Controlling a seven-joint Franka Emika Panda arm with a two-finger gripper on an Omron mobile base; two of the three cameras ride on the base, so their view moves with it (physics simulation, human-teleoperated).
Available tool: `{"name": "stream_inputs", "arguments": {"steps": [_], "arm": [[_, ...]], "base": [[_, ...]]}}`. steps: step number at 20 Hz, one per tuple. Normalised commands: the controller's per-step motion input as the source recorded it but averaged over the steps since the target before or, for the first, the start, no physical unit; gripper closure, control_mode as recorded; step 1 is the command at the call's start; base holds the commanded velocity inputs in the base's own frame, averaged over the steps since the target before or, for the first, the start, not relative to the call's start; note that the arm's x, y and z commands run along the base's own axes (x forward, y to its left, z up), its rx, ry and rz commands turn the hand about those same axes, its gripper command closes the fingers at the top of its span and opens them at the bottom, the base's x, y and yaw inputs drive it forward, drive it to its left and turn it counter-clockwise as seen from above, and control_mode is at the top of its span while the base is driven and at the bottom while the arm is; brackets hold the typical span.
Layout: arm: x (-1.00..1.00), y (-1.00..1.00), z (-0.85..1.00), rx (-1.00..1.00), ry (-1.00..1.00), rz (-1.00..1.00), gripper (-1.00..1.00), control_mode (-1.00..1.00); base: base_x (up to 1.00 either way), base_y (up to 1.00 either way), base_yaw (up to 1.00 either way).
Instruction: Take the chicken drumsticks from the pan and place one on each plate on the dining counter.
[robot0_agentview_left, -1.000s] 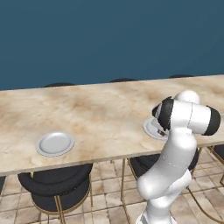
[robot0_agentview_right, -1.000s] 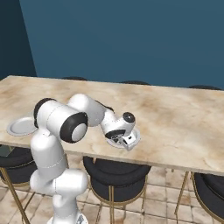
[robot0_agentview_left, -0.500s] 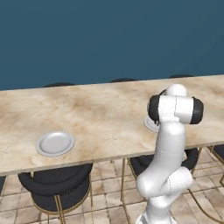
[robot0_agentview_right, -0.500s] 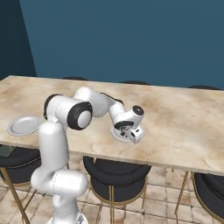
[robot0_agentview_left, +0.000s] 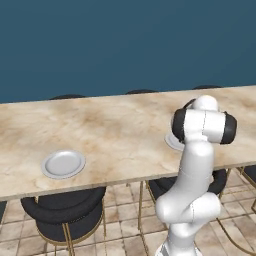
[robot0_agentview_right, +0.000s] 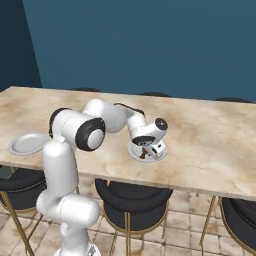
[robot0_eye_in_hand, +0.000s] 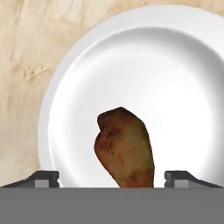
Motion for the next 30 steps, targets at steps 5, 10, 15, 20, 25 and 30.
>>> {"name": "stream_inputs", "arguments": {"steps": [5, 10, 15, 20, 25, 30], "arm": [[-0.52, 0.0, 0.59, -0.07, -0.24, 0.12, -1.0, -1.0], [-0.61, 0.01, 0.74, -0.14, -0.24, 0.14, -1.0, -1.0], [-0.74, 0.15, 0.92, -0.16, -0.15, 0.15, -1.0, -1.0], [-0.76, 0.48, 0.99, -0.26, -0.02, 0.12, -1.0, -1.0], [-0.83, 0.81, 0.8, -0.35, 0.08, 0.03, -1.0, -1.0], [-0.97, 0.96, 0.43, -0.35, 0.12, 0.0, -1.0, -1.0]], "base": [[0.0, 0.0, 0.0], [0.0, 0.0, 0.0], [0.0, 0.0, 0.0], [0.0, 0.0, 0.0], [0.0, 0.0, 0.0], [0.0, 0.0, 0.0]]}}
